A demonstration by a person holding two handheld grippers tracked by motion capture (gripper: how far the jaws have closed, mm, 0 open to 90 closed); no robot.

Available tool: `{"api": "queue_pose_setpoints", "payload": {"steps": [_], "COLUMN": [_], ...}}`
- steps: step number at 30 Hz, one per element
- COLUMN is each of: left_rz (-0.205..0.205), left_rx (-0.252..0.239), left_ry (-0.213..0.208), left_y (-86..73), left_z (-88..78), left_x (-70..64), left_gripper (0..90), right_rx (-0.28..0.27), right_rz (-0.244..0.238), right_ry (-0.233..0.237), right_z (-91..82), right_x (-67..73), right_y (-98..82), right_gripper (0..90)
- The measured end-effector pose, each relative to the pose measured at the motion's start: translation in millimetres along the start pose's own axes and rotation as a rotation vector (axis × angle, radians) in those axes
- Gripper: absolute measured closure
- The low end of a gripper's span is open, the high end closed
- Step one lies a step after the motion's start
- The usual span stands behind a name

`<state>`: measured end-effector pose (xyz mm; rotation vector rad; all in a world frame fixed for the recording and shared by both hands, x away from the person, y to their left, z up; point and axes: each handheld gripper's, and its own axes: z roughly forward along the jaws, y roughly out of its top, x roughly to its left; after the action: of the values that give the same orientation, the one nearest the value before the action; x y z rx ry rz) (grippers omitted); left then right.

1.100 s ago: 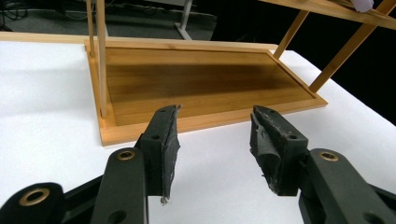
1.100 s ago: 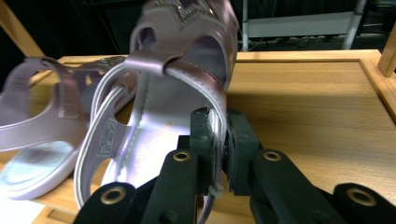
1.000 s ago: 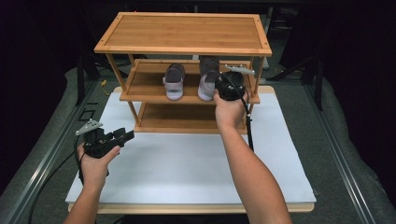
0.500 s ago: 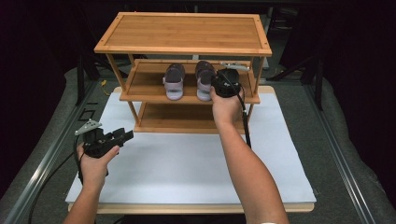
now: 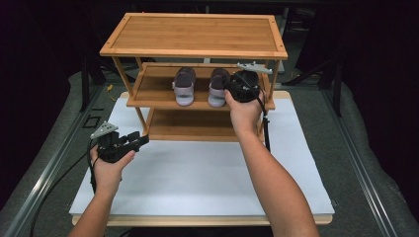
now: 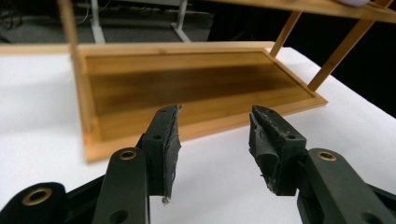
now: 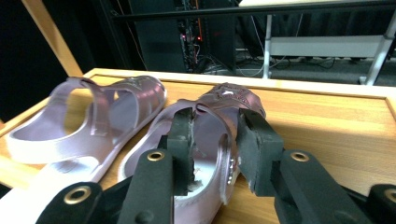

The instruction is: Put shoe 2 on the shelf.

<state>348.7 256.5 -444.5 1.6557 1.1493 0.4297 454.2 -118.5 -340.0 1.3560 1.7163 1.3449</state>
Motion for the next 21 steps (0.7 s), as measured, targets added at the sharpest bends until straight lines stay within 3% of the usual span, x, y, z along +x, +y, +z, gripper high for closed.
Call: {"api": "queue_pose_setpoints", "payload": {"steps": [8, 10, 11, 12, 18, 21], "left_rz": [0.084, 0.101, 0.111, 0.113, 0.085, 0.034], "left_rx": [-0.05, -0.058, -0.058, -0.064, -0.055, -0.048], "left_ry": [0.006, 0.009, 0.014, 0.017, 0.038, 0.029], "left_y": [43.5, 55.1, 60.5, 65.4, 88.8, 99.6], "left_z": [17.9, 22.5, 25.0, 28.3, 53.9, 68.1], "left_x": [-16.8, -20.4, -21.9, -22.9, -21.5, -17.7], "left_gripper": [57.3, 71.3, 71.3, 77.5, 87.6, 89.5], "right_rx": [-0.044, -0.057, -0.057, -0.065, -0.042, 0.008], "right_rz": [-0.017, -0.013, -0.013, -0.01, -0.009, -0.001], "right_ry": [0.014, -0.002, -0.002, -0.015, -0.038, -0.037], "right_z": [-19.1, -24.6, -24.6, -27.3, -27.7, -21.9], "right_x": [0.9, -3.1, -3.1, -7.0, -17.3, -24.0], "right_y": [0.4, -1.4, -1.4, -3.1, -9.5, -15.9], "right_gripper": [67.0, 67.2, 67.2, 68.4, 78.0, 84.4]}}
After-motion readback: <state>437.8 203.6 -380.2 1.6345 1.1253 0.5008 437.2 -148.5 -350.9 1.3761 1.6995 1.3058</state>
